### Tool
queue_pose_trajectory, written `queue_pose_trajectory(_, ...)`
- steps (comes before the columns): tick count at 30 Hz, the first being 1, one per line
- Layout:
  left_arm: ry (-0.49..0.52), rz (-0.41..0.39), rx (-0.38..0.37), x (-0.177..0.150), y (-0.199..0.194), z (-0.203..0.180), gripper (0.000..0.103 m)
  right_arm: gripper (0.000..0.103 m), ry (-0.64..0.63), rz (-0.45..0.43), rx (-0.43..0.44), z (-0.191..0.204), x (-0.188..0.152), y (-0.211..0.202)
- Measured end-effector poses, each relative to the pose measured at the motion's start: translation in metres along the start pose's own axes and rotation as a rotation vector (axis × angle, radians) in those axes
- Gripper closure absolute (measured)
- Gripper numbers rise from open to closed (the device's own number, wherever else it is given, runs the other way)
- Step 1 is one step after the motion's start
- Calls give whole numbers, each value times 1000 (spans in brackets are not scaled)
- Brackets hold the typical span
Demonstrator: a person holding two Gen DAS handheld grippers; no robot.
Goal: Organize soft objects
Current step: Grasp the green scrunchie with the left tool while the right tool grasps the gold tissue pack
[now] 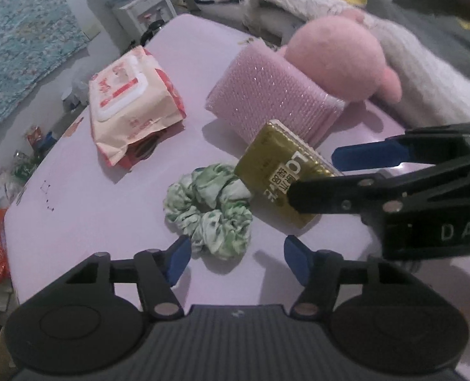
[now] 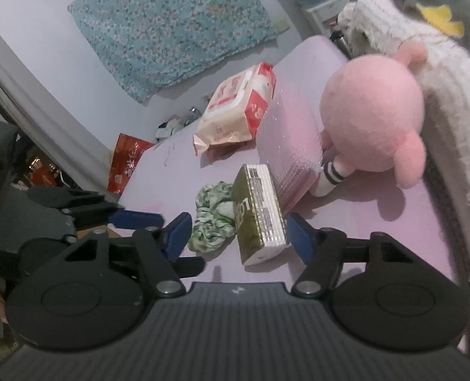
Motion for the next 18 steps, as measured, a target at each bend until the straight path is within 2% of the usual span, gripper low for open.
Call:
queue_pose_trajectory(2, 4, 15, 5, 3, 9, 1, 43, 49, -3, 7, 1, 0, -3, 3)
queue_pose_trajectory(6, -1, 59, 11, 4, 23, 5, 65, 69, 9, 43, 14, -3, -5, 17)
queue_pose_trajectory(11, -40, 92, 0, 2, 32, 11, 75, 82, 19, 69, 20, -4, -9, 28)
queue_pose_trajectory(14, -65, 96, 0, 2, 33, 15, 86, 83, 41, 74, 33, -4, -10, 34)
queue_pose_trajectory(18, -103, 99, -23, 4, 29, 18, 93, 98, 87, 77, 65, -6, -11, 33)
Point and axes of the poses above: each gripper's, at about its wrist camera, not at the fingertips, and y roughly the way its jaws point, z to its left, x to its top, the point moved 6 cm from there along y, roughly the way its jaws point, and after that the axes turned 5 degrees about -x, right-handed, at the moved point
